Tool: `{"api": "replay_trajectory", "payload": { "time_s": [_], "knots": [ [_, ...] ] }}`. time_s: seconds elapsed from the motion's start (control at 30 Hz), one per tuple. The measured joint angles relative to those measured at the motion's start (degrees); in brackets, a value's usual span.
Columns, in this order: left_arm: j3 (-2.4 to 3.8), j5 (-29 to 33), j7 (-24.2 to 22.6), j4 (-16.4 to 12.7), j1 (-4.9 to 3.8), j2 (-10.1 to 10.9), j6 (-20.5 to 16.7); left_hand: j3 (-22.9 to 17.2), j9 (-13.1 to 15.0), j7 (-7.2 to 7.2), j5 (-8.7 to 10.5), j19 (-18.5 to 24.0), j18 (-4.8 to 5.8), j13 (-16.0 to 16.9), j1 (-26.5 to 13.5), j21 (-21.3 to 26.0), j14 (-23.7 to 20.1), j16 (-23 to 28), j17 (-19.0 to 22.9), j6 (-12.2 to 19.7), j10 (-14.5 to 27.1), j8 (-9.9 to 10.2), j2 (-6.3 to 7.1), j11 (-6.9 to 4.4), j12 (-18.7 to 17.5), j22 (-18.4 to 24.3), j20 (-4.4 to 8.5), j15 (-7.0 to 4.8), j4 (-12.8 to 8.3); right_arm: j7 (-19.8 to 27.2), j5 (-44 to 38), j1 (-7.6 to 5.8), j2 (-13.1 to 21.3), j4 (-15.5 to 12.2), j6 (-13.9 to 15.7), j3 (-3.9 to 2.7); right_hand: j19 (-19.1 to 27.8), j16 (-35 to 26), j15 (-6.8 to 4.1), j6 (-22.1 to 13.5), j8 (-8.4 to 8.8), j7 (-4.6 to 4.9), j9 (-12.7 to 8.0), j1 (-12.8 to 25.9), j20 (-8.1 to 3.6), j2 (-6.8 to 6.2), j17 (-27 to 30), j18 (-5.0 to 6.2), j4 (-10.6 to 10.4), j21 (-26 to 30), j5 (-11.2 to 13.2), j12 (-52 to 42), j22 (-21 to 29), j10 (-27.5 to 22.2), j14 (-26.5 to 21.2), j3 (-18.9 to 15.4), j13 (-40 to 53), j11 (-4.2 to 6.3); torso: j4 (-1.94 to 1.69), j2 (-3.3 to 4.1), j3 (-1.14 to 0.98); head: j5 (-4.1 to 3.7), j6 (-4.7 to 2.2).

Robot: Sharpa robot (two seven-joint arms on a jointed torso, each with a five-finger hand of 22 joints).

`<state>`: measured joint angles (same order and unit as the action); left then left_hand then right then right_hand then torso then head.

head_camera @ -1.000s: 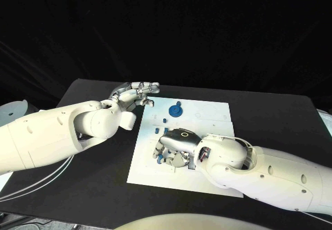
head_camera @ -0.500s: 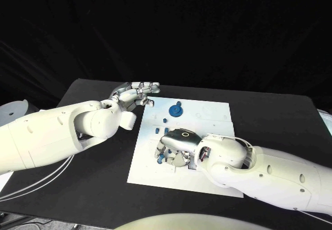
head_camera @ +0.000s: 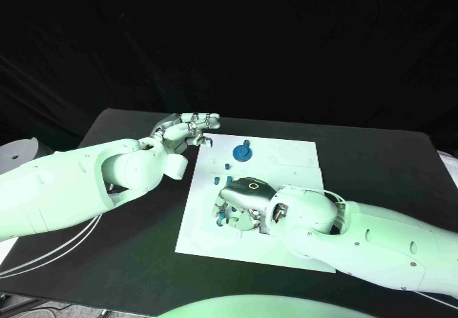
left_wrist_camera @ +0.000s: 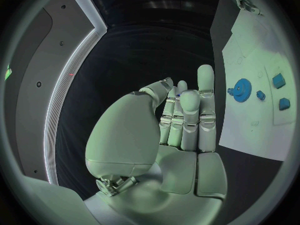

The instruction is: Assemble the parts on the task board

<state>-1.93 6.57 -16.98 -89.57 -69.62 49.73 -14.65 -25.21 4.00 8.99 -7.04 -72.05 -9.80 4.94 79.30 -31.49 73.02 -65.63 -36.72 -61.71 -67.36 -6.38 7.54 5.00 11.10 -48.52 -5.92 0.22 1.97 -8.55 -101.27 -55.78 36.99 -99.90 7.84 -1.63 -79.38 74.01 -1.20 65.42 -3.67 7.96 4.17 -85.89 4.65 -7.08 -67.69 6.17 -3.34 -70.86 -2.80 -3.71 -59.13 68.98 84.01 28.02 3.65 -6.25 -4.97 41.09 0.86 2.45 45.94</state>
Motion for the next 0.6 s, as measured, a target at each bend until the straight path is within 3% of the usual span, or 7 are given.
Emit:
{"api": "replay_trajectory", "payload": {
  "time_s": [0.07,0.1,0.17,0.23,0.47,0.6],
  "knots": [
    [0.0,0.0,0.0,0.0,0.0,0.01,0.0,0.0,0.0,0.0,0.0,0.0,0.0,0.0,0.0,0.0,0.0,0.0,0.0,0.0,0.0,0.0,0.0,0.0,0.0,0.0,0.0,0.0,0.0,-0.18,-0.02,-0.07,-0.21,0.28,-0.35,0.08,0.79,-0.82,0.67,-2.6,0.16,0.19,-0.42,2.3,0.69,-0.91,1.22,0.0,-0.4,1.52,-0.7,-0.22,2.01,-1.35,0.08,-0.38,0.25,1.33,0.01,-0.01,0.01,0.03,0.01],
    [0.0,0.0,0.0,-0.02,0.0,0.01,0.0,0.0,0.0,0.0,0.0,0.0,0.0,0.0,0.0,0.0,0.0,0.0,0.0,0.0,0.0,0.0,0.0,0.0,0.0,0.0,0.0,0.0,0.0,-0.26,-0.02,-0.07,-0.29,0.45,-0.6,0.16,1.64,-1.75,1.14,-4.49,0.16,0.15,-0.54,3.71,0.9,-1.36,2.43,0.0,-0.77,2.79,-1.17,-0.52,3.73,-4.06,0.08,-1.36,0.44,1.38,0.01,-0.01,0.01,0.04,0.01],
    [0.0,0.0,0.01,-0.03,0.0,0.02,0.0,0.0,0.0,0.0,0.0,0.0,0.0,0.0,0.0,0.0,0.0,0.0,0.0,0.0,0.0,0.0,0.0,0.0,0.0,0.04,0.0,0.0,0.0,-0.5,0.09,0.06,-0.35,0.95,-1.31,0.44,2.69,-2.93,1.82,-8.31,0.16,-0.13,-0.58,5.46,1.43,-2.48,4.02,0.01,-0.94,4.55,-0.84,-0.11,6.04,-9.78,0.01,-3.99,0.07,0.4,0.02,-0.02,0.01,0.06,0.01],
    [0.0,0.0,0.01,-0.03,0.0,0.03,0.0,0.0,0.0,0.0,0.0,0.0,0.0,0.0,0.0,0.0,0.0,0.0,0.0,0.0,0.0,0.0,0.0,0.0,0.0,0.06,0.0,0.0,0.0,-0.65,0.25,0.14,-0.34,1.24,-1.79,0.52,2.88,-3.1,1.82,-10.37,0.16,-0.06,-0.57,6.01,1.61,-3.03,4.46,0.0,-0.94,5.07,-0.84,-0.05,6.69,-11.86,0.01,-6.25,-0.01,-0.02,0.02,-0.02,0.0,0.09,-0.03],
    [0.0,-0.01,0.01,-0.03,0.0,0.07,-0.04,0.0,0.0,0.0,0.0,0.0,0.0,0.0,-0.23,0.0,0.0,0.0,0.0,0.0,0.0,0.0,-0.23,0.0,0.0,0.05,0.0,0.0,0.0,-1.08,0.67,0.13,-0.32,0.98,-1.79,0.52,2.54,-3.1,1.82,-11.47,0.16,-0.28,-0.42,6.64,1.94,-2.47,4.48,0.0,-0.61,5.06,-1.15,-0.6,6.44,-12.68,0.02,-10.74,0.0,-0.21,-0.03,-0.02,-0.01,0.05,-0.08],
    [0.0,-0.01,0.01,-0.04,0.0,0.07,-0.05,0.0,0.0,0.0,0.0,0.0,0.0,0.0,-0.23,0.0,0.0,0.0,0.0,0.0,0.0,0.0,-0.23,0.0,0.0,0.05,0.0,0.0,0.0,-1.61,0.61,0.13,0.03,0.39,-0.47,0.53,2.19,-3.1,1.82,-10.95,0.15,0.24,-0.37,6.13,1.99,-1.5,4.98,0.0,-0.45,5.06,-1.41,-1.06,6.21,-12.36,0.02,-11.5,0.05,0.1,-0.03,0.01,-0.01,0.01,-0.08]
  ]
}}
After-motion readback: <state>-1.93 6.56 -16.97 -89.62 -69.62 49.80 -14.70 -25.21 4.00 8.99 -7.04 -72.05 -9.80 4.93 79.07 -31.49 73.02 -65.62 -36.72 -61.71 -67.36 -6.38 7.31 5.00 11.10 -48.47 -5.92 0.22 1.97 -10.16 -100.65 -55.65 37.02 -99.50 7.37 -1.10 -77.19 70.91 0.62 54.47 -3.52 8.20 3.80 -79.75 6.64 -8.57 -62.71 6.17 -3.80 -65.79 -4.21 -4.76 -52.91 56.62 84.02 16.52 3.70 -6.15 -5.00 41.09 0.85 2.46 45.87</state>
